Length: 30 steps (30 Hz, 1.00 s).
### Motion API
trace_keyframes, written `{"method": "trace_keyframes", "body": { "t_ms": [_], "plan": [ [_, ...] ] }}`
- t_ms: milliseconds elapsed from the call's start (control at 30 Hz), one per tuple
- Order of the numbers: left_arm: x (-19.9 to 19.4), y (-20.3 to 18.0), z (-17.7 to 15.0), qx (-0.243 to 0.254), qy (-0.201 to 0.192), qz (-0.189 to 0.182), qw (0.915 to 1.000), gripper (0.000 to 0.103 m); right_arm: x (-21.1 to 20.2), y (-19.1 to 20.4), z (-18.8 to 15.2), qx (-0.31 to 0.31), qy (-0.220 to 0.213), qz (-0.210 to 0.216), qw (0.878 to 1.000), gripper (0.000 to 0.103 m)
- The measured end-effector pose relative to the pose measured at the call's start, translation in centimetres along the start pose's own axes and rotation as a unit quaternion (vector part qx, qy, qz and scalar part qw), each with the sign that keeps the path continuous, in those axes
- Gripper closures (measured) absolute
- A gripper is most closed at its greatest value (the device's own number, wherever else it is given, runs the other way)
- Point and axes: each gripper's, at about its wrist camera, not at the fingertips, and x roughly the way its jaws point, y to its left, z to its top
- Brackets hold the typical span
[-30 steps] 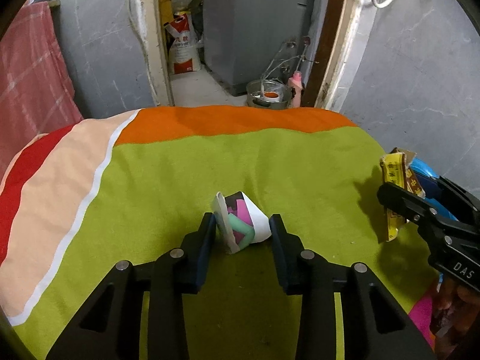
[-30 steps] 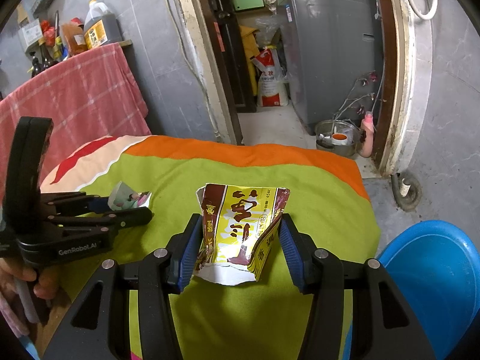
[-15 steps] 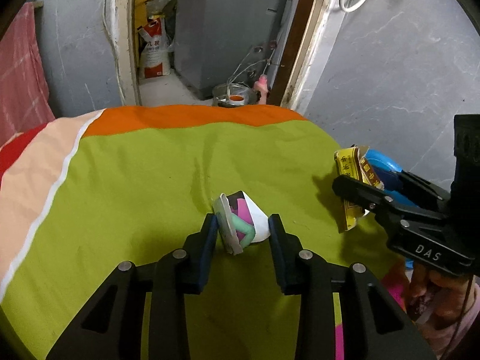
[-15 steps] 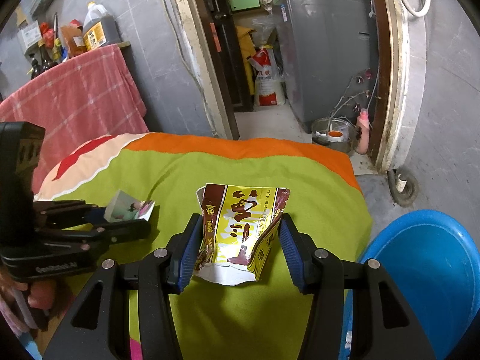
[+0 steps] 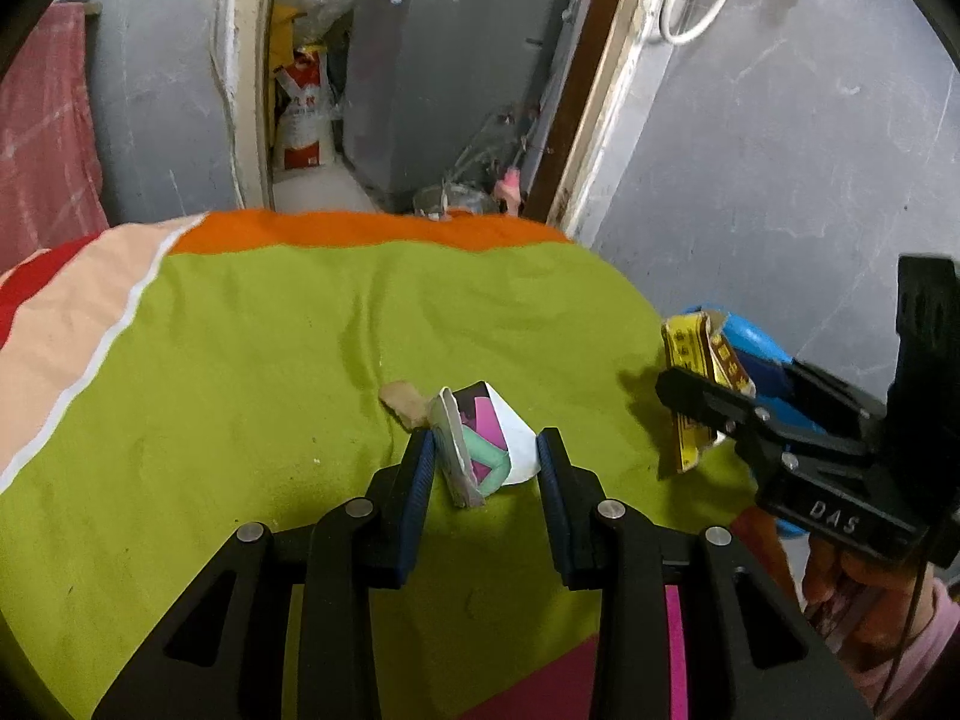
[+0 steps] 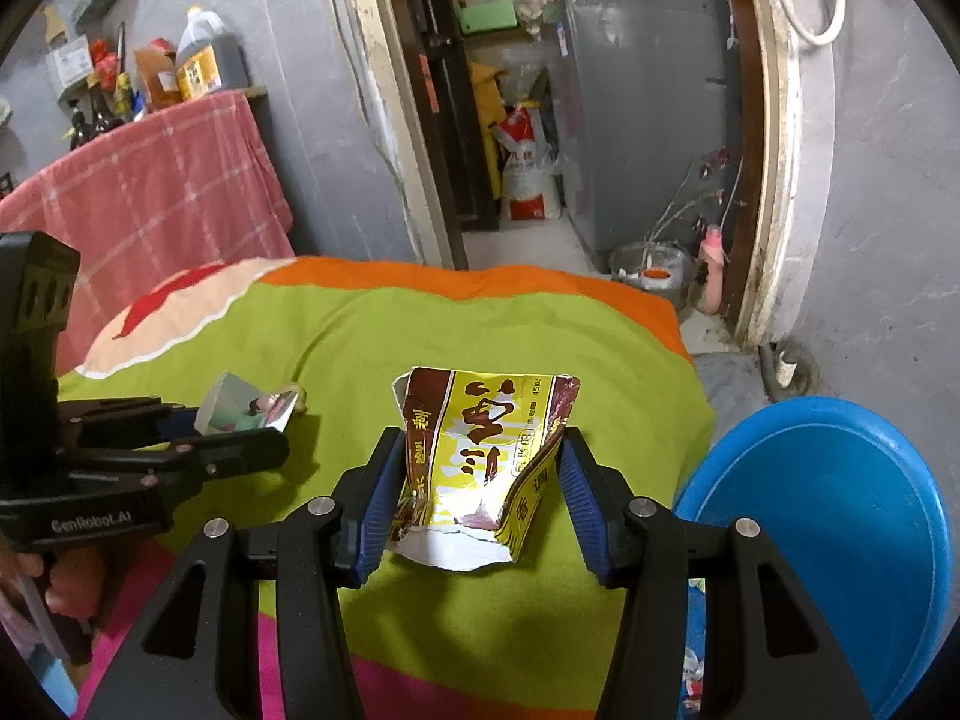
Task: Collect trash
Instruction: 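Hold the paper cup and yellow wrapper while lifting both above the blanket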
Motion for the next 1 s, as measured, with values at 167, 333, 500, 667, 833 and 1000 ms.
{"method": "trace_keyframes", "body": {
  "t_ms": [167,333,500,667,833,1000],
  "plan": [
    [0.3,0.0,0.8,-0.005,-0.016,0.040,0.9990,0.073,-0.9,0.0,-0.3,-0.007,-0.010,-0.007,1.000,0.054],
    [2.0,1.0,2.1,-0.009,0.015,0.052,0.9985,0.072,-1.1,-0.2,-0.4,-0.007,-0.013,-0.010,1.000,0.054],
    [2.6,1.7,2.0,0.000,0.038,0.051,0.9980,0.069,-0.7,0.2,-0.3,-0.010,-0.014,-0.011,1.000,0.054],
    [1.4,3.4,1.2,-0.042,0.018,0.013,0.9989,0.064,-0.6,0.1,-0.1,-0.010,-0.018,-0.011,1.000,0.054],
    [0.5,4.1,1.3,-0.063,0.013,-0.002,0.9979,0.059,-0.1,0.1,0.0,-0.013,-0.017,-0.006,1.000,0.054],
    [1.7,3.7,2.1,-0.055,0.033,-0.004,0.9979,0.070,-0.1,0.1,0.1,-0.015,-0.016,-0.004,1.000,0.054]
  ]
}}
